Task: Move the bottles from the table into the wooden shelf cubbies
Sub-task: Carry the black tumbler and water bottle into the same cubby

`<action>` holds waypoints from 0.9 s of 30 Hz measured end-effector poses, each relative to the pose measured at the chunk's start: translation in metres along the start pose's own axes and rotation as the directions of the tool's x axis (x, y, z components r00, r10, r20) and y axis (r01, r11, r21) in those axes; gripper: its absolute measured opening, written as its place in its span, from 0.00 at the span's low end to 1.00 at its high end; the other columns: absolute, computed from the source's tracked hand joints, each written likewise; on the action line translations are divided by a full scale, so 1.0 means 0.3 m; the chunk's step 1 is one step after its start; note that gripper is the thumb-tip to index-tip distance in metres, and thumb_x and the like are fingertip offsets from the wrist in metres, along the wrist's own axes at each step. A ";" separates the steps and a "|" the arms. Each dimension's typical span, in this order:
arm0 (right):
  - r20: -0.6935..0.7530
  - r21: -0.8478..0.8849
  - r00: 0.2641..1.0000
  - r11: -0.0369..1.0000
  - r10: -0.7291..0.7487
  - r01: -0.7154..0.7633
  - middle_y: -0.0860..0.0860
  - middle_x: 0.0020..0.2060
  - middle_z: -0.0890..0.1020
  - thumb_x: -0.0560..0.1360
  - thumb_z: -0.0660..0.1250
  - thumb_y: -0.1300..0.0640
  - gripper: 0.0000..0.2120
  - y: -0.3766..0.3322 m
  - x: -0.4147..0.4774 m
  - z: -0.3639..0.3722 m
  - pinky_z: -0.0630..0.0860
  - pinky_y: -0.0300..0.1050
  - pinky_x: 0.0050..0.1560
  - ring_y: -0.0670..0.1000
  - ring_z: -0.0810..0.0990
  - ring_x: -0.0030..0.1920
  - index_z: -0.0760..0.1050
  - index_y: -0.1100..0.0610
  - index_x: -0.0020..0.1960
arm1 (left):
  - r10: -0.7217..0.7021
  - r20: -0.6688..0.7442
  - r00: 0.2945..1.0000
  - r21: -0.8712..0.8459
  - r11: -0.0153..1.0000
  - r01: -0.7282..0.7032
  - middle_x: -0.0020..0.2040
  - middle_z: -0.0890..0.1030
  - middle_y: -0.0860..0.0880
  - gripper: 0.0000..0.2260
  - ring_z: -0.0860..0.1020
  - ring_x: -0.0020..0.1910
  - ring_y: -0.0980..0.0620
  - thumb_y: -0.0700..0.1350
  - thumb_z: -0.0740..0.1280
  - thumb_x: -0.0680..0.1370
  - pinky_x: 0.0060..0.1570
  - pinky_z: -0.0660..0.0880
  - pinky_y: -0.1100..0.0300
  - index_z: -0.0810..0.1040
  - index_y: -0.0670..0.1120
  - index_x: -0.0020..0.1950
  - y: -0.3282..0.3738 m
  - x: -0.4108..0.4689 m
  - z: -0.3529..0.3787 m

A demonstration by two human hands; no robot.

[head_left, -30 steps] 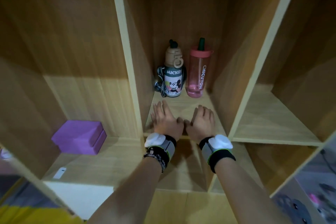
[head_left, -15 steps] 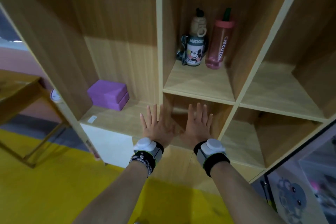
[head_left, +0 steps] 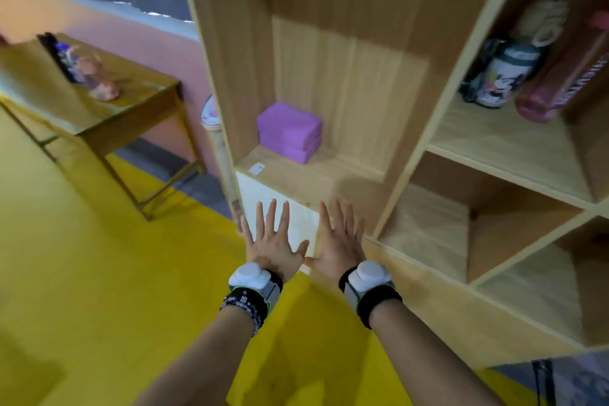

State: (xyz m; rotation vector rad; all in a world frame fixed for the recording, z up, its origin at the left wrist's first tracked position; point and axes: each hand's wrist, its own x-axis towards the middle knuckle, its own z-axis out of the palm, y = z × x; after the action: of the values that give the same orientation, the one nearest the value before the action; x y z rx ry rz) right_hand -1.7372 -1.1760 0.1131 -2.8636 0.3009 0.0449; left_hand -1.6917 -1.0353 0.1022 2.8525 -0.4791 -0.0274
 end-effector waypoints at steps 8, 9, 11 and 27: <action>0.121 -0.085 0.982 0.985 -0.142 0.153 0.59 0.80 0.38 0.72 0.68 0.36 0.55 -0.459 0.185 0.179 0.38 0.70 0.75 0.64 0.32 0.78 0.34 0.53 0.81 | -0.080 -0.013 0.997 0.046 0.996 0.080 0.84 0.46 0.48 0.42 0.37 0.82 0.43 0.69 0.55 0.76 0.75 0.31 0.35 0.44 0.53 0.84 -0.548 0.040 -0.040; 0.131 -0.086 0.979 0.981 -0.159 0.171 0.59 0.80 0.38 0.71 0.68 0.36 0.55 -0.522 0.210 0.199 0.38 0.70 0.75 0.64 0.32 0.78 0.35 0.53 0.81 | -0.091 -0.004 0.996 0.058 0.994 0.091 0.85 0.45 0.48 0.42 0.37 0.82 0.43 0.69 0.55 0.76 0.75 0.30 0.35 0.43 0.54 0.84 -0.625 0.045 -0.045; 0.150 -0.092 0.969 0.973 -0.195 0.210 0.59 0.80 0.38 0.71 0.69 0.36 0.56 -0.646 0.255 0.243 0.37 0.70 0.75 0.64 0.32 0.78 0.34 0.53 0.81 | -0.123 0.004 0.992 0.069 0.990 0.122 0.85 0.45 0.49 0.42 0.35 0.81 0.44 0.70 0.54 0.76 0.75 0.30 0.35 0.43 0.54 0.84 -0.775 0.049 -0.060; 0.276 -0.069 0.868 0.892 -0.413 0.446 0.58 0.80 0.36 0.71 0.72 0.38 0.58 -1.197 0.605 0.416 0.36 0.68 0.75 0.62 0.30 0.78 0.32 0.52 0.80 | -0.364 -0.001 0.932 0.083 0.928 0.362 0.84 0.41 0.50 0.42 0.33 0.81 0.43 0.71 0.51 0.76 0.75 0.32 0.34 0.39 0.55 0.83 -1.330 0.203 -0.167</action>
State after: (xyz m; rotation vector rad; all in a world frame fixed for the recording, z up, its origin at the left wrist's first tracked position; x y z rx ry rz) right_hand -1.4852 -0.8406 0.0734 -2.9354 -0.4114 0.3564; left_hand -1.5037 -0.6780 0.0538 2.9812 0.0547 -0.0965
